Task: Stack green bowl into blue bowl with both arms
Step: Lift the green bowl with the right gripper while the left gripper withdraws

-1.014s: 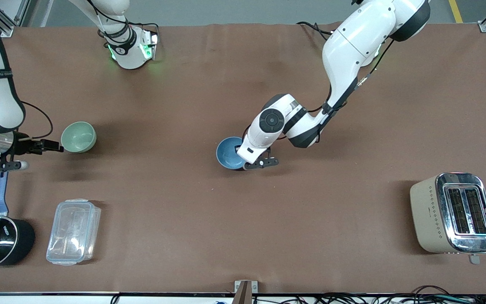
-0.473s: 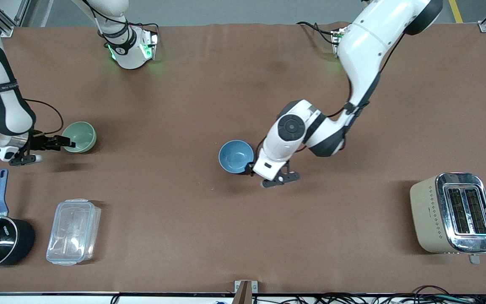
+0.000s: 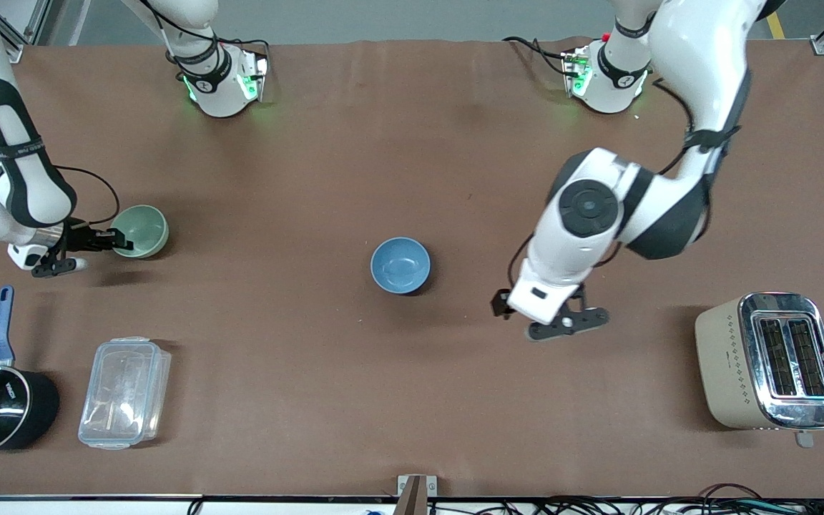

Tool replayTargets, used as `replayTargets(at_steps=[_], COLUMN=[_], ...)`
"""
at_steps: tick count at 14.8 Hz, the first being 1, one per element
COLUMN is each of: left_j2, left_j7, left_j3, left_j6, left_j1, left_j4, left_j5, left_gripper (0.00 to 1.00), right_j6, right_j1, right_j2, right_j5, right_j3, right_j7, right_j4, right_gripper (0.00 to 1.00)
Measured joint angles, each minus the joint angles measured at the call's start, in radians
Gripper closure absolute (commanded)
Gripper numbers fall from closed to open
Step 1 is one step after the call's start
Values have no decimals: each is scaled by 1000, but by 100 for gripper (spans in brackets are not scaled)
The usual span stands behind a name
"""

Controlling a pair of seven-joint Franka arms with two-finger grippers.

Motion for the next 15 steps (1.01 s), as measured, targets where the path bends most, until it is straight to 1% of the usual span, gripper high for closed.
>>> replayTargets(at_steps=[1,3,5,8,11,15], left_j2=[-26,-76,-123,-185,-238,-298], left_j7=[56,164,243,346,420,574], left_j3=[1,1,1,-2,-6,-7], left_j6=[-25,-64,-104,-168,-224,-302], left_j1=[29,88,138,195,238,319], left_j4=[1,1,1,1,0,-1], left_j5=[0,0,0,0,-13,-102], left_gripper=[0,0,0,0,0,0], right_j6=[-23,-65,-95,-134,-203,-234], right_j1=[0,8,36,92,170,314], right_j2=[-8,-23,-36,-73,-141,-207], right_j5=[12,66,106,123,128,155], right_j3=[2,10,15,16,18,22], right_j7=[0,0,6,71,194,384], right_j4=[3,5,6,8,9,8], right_gripper=[99,99,99,99,99,99])
